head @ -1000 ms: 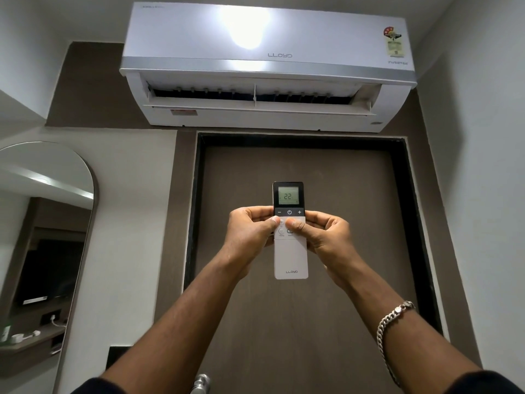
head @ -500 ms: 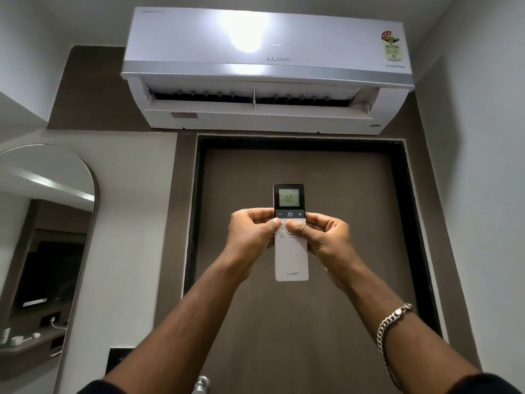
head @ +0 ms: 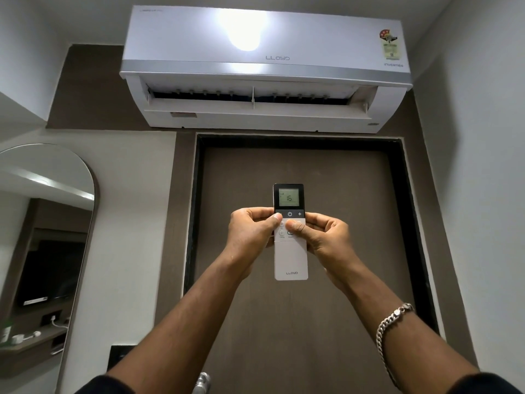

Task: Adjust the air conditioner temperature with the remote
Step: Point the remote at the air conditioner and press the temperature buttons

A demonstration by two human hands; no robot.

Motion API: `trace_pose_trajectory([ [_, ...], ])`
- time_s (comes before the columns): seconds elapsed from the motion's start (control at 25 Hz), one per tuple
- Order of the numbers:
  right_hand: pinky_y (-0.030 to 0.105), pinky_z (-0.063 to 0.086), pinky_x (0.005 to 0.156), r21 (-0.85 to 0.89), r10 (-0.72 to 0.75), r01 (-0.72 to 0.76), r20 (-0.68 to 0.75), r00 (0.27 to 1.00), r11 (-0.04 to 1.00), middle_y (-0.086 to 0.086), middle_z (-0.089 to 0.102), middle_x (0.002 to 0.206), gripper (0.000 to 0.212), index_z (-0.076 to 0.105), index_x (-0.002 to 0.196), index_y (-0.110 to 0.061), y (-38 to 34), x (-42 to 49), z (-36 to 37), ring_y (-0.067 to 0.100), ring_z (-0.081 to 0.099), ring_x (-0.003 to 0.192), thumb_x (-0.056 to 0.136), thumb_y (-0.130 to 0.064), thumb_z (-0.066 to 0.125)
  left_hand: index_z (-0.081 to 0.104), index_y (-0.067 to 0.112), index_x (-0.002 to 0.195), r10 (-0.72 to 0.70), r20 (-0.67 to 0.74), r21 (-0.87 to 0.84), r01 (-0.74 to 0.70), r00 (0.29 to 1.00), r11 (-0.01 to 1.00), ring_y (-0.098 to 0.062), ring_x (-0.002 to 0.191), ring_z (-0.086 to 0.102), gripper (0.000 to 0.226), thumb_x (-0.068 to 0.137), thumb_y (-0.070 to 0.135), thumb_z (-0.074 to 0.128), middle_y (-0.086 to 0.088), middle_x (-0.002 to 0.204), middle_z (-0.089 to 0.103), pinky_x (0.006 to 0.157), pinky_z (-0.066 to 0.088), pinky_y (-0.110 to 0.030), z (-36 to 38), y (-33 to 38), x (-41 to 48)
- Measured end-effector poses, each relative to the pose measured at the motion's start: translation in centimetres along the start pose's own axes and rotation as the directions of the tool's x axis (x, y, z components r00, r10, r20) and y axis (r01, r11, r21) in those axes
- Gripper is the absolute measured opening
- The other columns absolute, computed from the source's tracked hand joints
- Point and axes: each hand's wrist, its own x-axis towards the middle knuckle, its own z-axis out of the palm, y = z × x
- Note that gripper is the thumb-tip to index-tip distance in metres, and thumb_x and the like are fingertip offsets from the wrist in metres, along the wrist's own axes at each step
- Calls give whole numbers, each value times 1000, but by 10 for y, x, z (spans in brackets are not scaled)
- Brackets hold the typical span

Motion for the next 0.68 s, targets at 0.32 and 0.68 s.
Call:
trace_pose_trajectory([
  [0.32, 31, 61, 70, -26, 18, -18, -18, 1000, 999, 11, 78, 98, 45, 69, 106, -7, -4, 1, 1, 21, 77, 86, 69, -31, 79, 66, 9, 98, -6, -40, 43, 8, 999, 999, -15, 79, 74, 19, 85, 21, 67, -8, 90, 74, 59, 58, -23, 2, 4, -1],
  [0.68, 42, 59, 73, -26, 39, -42, -105, 994, 999, 6, 80, 79, 19, 78, 76, -19, -11, 4, 4, 22, 75, 73, 88, -30, 67, 64, 9, 100, -2, -60, 46, 5, 998, 999, -15, 84, 73, 20, 85, 22, 66, -9, 93, 74, 61, 59, -23, 5, 9, -1],
])
